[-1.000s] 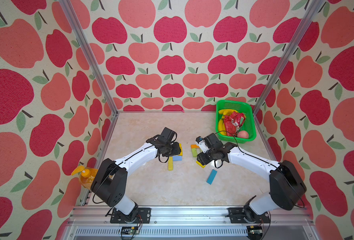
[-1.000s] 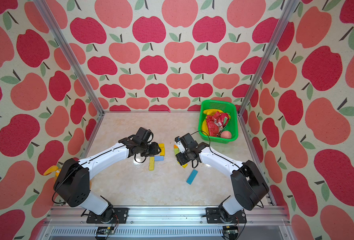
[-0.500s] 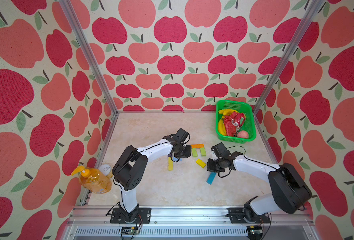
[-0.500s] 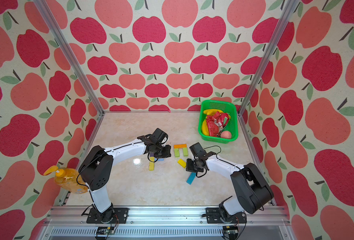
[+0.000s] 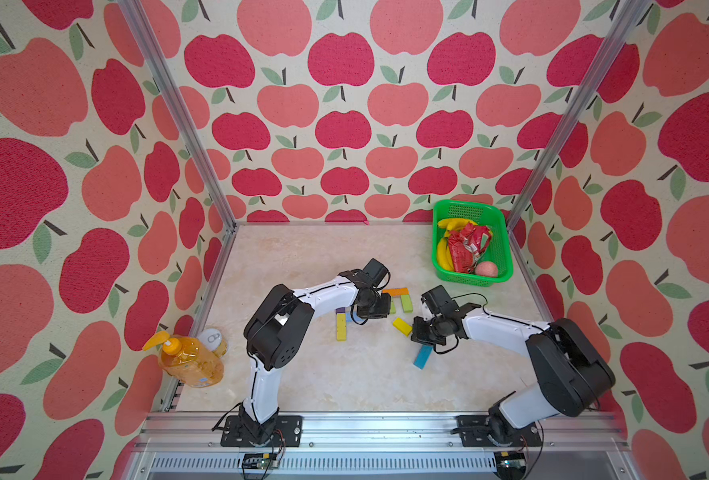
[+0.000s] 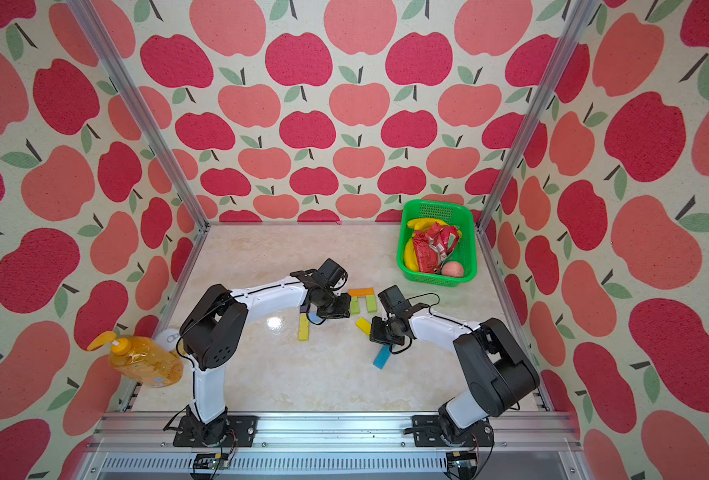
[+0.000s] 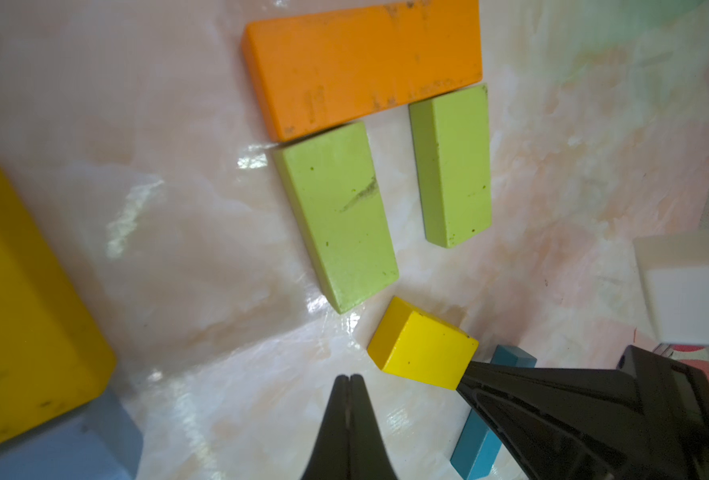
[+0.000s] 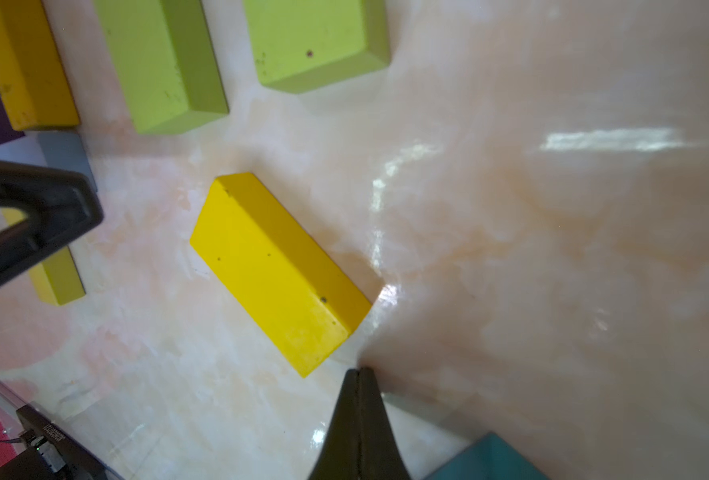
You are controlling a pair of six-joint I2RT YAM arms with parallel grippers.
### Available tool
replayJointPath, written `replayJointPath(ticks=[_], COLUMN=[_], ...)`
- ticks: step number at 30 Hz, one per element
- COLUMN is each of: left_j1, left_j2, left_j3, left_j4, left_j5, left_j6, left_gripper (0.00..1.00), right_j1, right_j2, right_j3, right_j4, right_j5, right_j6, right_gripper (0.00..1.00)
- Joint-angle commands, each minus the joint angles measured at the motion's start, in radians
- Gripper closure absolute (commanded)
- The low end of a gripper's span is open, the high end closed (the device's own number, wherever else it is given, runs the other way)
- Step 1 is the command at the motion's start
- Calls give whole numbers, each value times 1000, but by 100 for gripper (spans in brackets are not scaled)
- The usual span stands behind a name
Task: Assemble the letter p with building blocks
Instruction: Assemble the building block at the center of the board.
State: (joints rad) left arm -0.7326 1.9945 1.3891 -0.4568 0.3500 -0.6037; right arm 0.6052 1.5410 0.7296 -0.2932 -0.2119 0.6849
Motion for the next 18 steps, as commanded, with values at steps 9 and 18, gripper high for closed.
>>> replayJointPath(ticks=[9,18], left_j1=[-30,-39], left_j2=[76,73], left_j3=[63,82], left_j4=[-92,-118], left_j5=[-7,-76], left_j6=[-7,-15], left_gripper=[100,100], right_j1=[-16,-36], right_j2=[64,66], right_j3=[28,24], right_j4=[-41,-50], right_j5=[46,41], right_j6=[-14,-38], right_gripper=[100,100])
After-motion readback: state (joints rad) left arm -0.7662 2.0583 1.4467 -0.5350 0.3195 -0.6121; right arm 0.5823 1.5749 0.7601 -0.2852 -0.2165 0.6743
